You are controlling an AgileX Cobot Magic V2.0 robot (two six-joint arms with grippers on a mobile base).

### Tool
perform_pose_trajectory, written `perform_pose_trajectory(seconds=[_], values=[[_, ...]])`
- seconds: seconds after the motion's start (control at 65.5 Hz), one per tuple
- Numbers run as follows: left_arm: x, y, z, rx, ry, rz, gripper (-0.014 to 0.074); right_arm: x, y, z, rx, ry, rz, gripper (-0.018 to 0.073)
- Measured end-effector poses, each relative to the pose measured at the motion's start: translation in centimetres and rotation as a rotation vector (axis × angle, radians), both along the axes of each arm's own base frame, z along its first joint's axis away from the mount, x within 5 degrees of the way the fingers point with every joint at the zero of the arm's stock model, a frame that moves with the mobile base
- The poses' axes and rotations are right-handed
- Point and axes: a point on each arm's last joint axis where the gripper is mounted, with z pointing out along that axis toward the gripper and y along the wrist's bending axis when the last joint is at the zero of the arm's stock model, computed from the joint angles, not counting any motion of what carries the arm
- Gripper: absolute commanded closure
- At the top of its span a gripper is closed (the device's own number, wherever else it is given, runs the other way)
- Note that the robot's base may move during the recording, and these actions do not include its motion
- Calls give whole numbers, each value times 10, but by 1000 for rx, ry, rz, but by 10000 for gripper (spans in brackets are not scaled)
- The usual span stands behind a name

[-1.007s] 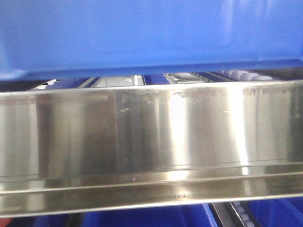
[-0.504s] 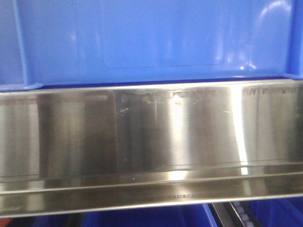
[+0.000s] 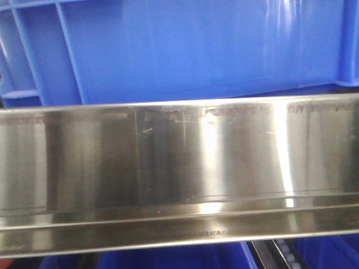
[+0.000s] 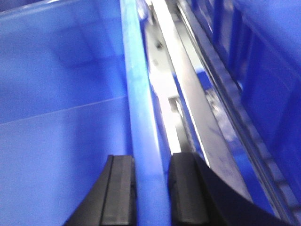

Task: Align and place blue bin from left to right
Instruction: 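Push the blue bin with both grippers onto the shelf above the rail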

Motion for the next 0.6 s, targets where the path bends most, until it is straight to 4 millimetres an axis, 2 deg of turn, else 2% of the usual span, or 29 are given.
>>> perform_pose_trajectory(seconds=[0.275,0.336,0.397,0.473,0.504,0.595], values=[[0,0,0,-1,7,2,703,2,0,-7,-27,42,-19,632],[0,0,0,-6,2,-2,668,1,-1,-8,-36,53,-27,606],[0,-1,0,-10,0,-4,596,1,-1,-9,-38,60,-29,523],[0,-1,0,-16,4,-4,442,1,-1,-8,-38,63,-27,291],[0,-2,0,-23,-1,-9,391,1,0,-8,-33,60,-23,224],[0,-6,1,-46,-14,-28,235,0,4,-4,2,34,5,182]])
